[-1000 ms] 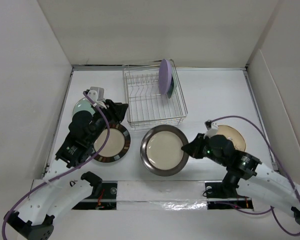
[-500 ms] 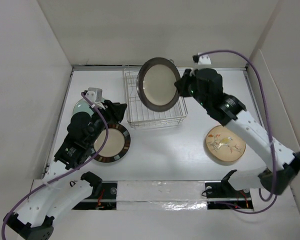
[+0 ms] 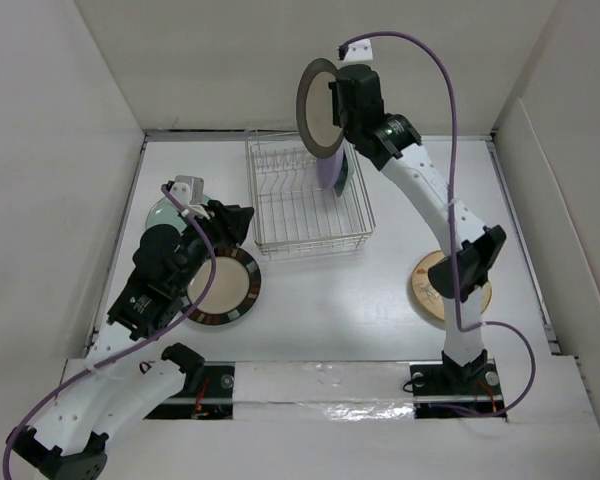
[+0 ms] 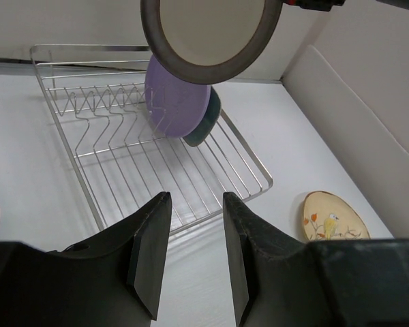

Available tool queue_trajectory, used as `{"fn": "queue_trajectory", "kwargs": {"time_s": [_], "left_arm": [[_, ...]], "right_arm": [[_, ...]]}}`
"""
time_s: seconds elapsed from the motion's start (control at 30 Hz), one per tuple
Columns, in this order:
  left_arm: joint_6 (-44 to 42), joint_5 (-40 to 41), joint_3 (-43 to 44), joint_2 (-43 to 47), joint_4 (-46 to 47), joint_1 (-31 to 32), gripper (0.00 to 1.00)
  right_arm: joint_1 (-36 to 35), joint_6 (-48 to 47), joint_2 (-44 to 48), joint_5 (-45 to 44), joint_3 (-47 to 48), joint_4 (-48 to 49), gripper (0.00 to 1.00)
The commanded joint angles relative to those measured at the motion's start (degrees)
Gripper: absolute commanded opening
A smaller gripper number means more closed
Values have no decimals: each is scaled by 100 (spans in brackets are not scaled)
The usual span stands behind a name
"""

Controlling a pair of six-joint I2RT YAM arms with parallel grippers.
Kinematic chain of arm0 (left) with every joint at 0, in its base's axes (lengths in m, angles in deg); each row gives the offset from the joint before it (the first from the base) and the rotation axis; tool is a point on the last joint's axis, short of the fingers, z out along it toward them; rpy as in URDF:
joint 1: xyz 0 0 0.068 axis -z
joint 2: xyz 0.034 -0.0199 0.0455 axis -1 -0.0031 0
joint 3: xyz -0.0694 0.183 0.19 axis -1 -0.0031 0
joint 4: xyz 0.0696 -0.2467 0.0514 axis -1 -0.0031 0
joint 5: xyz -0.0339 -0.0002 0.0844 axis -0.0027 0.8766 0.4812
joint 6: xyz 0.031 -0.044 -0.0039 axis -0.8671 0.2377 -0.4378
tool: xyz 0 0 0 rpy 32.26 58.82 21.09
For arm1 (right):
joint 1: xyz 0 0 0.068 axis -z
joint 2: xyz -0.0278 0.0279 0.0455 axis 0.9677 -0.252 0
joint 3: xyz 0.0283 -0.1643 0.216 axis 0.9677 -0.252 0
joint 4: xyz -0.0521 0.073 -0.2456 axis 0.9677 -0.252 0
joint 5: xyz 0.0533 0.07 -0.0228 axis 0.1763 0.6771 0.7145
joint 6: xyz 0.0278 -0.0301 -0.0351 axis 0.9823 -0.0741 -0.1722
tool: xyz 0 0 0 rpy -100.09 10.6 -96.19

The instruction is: Load the plates into the dish rack

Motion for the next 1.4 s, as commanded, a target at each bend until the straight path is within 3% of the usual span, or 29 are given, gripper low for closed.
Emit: {"fn": "queue_trajectory", "kwargs": {"time_s": [0.0,0.23,0.8,1.37], "left_arm": [[-37,-99,35,93,213,22,33],[-28,-117,27,102,213,22,33],[-46,-82,27,67,204,22,33],[-37,-126,9,58,230,22,33]], "right_arm": [[-164,-413,-173,-874,997,475,0],[-278,-484,-595,-1349,850,739,0],[-446,-352,-1360,-1341,533,906,0],[-665,720,-1667,-1129,-346,941,4]]}}
